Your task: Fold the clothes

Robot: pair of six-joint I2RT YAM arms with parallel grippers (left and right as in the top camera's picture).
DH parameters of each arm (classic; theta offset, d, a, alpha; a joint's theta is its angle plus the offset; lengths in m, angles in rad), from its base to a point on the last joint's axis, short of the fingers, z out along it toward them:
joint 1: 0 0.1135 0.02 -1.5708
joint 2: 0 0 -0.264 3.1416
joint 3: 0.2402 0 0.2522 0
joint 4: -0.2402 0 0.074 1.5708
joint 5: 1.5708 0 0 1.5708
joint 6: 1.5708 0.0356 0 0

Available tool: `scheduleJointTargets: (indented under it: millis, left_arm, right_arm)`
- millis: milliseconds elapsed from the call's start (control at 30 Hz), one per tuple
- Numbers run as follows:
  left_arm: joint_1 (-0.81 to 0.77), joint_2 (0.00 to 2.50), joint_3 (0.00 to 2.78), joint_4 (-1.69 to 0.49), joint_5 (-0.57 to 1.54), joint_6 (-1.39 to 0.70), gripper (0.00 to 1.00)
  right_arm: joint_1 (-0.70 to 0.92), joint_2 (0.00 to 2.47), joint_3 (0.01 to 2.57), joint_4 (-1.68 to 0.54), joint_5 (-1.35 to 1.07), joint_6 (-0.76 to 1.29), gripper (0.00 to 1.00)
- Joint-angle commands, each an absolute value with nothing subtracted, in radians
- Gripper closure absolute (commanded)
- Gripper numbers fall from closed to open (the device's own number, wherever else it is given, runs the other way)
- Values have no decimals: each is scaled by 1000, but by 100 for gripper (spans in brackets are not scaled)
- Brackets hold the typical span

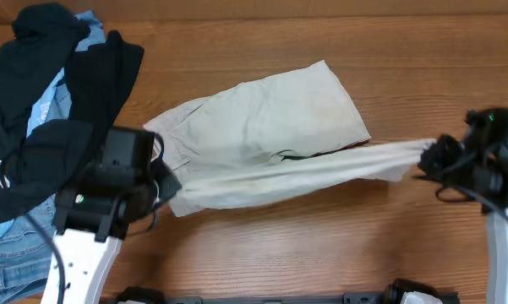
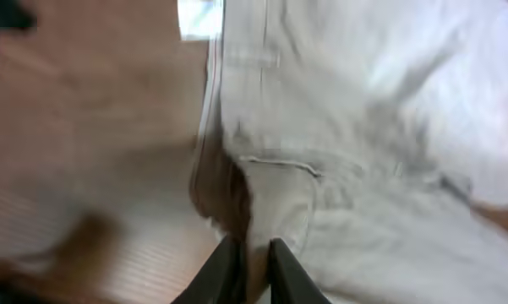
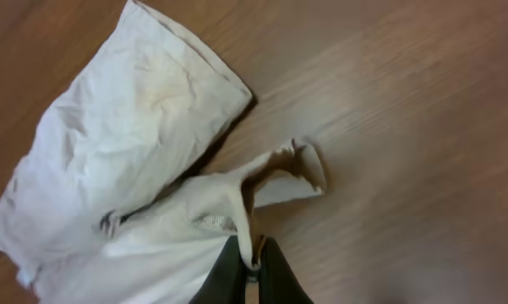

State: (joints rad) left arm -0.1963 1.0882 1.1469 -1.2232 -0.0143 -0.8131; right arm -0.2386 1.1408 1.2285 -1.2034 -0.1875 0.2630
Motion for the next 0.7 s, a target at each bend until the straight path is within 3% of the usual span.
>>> scheduleJointTargets:
  millis: [0,133,300,567,667]
  left_arm:
    - [-188,1166,1143,-1133,-183,-842,89]
    - [-188,1274,1143,-1048,-249,-842,90]
    - [-148,1327,1143,-982,-318,-929,88]
    - [-90,1388,1143,-875,-351,-919,78]
    - [-89,1449,1143,-761,-352,-881,79]
  right_arm:
    - [-139,1279,1285,-1121,-108,208,96]
    - [-59,1469,1298,-920,-97,210,96]
    - [-15,1507,1298,-664,-96,208,96]
    - [20,1612,1298,-525,-97,208,96]
    - [33,1666,1298,-474,-98,208,96]
